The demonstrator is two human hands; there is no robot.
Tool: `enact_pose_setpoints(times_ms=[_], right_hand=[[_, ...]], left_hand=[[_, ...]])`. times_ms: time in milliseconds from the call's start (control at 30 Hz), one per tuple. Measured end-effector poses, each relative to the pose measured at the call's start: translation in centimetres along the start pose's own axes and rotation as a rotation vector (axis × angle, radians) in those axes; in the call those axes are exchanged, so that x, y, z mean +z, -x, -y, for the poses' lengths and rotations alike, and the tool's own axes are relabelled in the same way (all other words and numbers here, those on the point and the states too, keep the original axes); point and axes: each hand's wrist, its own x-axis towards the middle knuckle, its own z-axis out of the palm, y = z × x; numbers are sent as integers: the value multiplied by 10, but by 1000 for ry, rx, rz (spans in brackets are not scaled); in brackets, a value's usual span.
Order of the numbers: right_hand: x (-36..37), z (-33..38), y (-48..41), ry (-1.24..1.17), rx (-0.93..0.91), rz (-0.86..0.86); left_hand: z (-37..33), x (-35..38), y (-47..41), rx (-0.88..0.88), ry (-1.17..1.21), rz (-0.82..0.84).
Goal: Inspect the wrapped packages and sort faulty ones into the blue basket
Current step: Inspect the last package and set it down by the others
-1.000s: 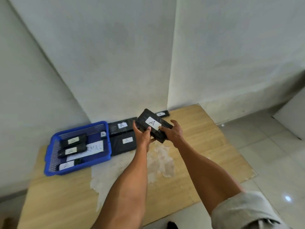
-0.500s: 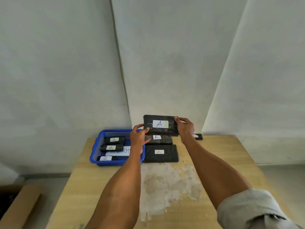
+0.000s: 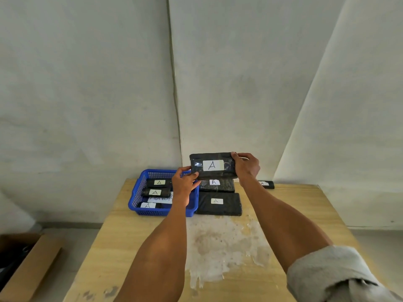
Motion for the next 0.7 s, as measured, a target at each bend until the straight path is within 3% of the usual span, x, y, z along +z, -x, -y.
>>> enact_pose_setpoints(times_ms=[67,133,200,267,700], right_hand=[[-1,0,-1,10,-25,61],[-4,-3,-3,-40,-25,259],[-9,-6,-2,-103,-7,493],[-14,-7,2,-124,-8,620],[-23,-2,1,-151,-80,542]], left_hand=[[-3,1,-4,-37,24,-42],[-10,5,-10,-104,36,-117],[-19,6,-19,-178,-75,-202],[-28,7,-24,-201,-209,-263],[-44,14,-26,-107,-273,-267]])
